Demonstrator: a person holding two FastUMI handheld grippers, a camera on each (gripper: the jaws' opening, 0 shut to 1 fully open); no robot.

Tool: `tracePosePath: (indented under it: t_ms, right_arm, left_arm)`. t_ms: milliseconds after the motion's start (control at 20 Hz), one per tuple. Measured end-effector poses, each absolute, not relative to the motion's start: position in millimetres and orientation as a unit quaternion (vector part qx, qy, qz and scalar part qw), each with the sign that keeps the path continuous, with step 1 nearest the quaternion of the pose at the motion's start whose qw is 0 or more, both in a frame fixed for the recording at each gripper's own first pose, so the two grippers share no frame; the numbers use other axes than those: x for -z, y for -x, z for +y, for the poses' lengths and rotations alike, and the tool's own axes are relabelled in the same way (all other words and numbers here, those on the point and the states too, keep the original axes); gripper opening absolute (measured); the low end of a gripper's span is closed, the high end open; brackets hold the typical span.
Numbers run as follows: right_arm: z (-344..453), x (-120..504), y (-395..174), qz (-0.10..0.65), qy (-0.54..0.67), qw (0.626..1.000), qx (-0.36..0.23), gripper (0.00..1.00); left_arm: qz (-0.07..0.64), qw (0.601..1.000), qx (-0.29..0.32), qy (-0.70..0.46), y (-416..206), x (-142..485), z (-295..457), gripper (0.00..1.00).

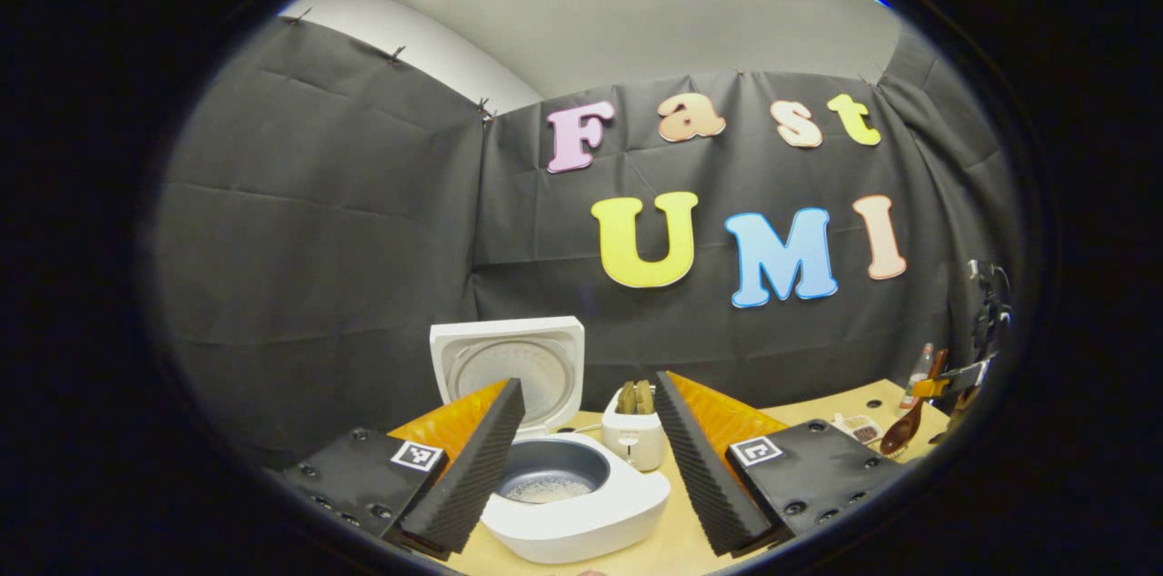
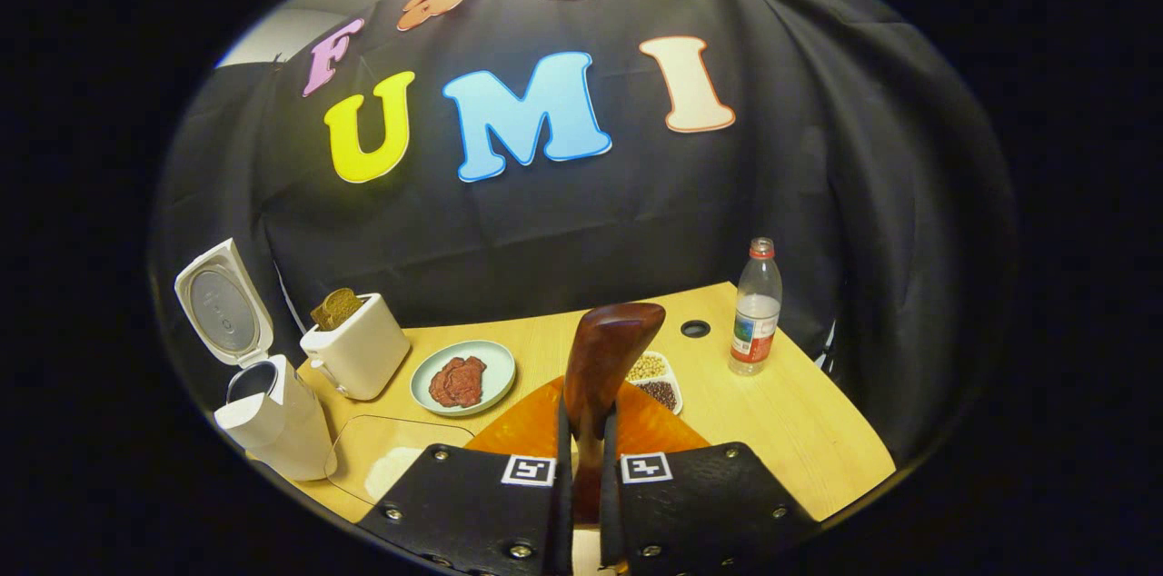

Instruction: Close the left gripper, press the button to open the rice cooker; take a wooden spoon from the chopstick holder with the right hand, scoop a spoonful of rice and pour it into the rice cooker, then put the wooden spoon back into the chopstick holder.

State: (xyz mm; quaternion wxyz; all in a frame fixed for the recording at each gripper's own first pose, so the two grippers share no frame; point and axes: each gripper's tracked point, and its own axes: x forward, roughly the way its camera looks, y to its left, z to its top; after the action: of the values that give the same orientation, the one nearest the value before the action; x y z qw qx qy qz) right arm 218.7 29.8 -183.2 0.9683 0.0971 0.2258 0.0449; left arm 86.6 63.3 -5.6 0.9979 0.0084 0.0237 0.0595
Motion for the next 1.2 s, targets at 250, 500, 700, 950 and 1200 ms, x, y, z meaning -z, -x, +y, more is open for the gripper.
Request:
tracePosePath:
  t_ms: [250,500,700,950,1200]
  right_arm:
    - [22,211,-217,0.25,-0.121,0.96,-0.031,0.12]
    - [26,242,-211,0.288,-0.127,0.949,-0.03,0.14]
    - [29,236,-205,0.286,-0.134,0.948,-0.041,0.21]
    - [6,182,-207,0.226,-0.089,0.97,-0.017,0.94]
    - [-7,108,-196,0.147,-0.047,0.988,-0.004,0.96]
  left_arm:
    - [0.027,0.997,-0.071,-0.016,-75,4,68,0.95]
    - [0.026,0.996,-0.083,-0.021,-71,1,77,0.99]
    - [0.025,0.996,-0.088,-0.022,-72,0,82,0.98]
    - [0.025,0.996,-0.09,-0.01,-83,1,88,0.95]
    - [0.024,0.995,-0.094,-0.003,-105,0,96,1.0]
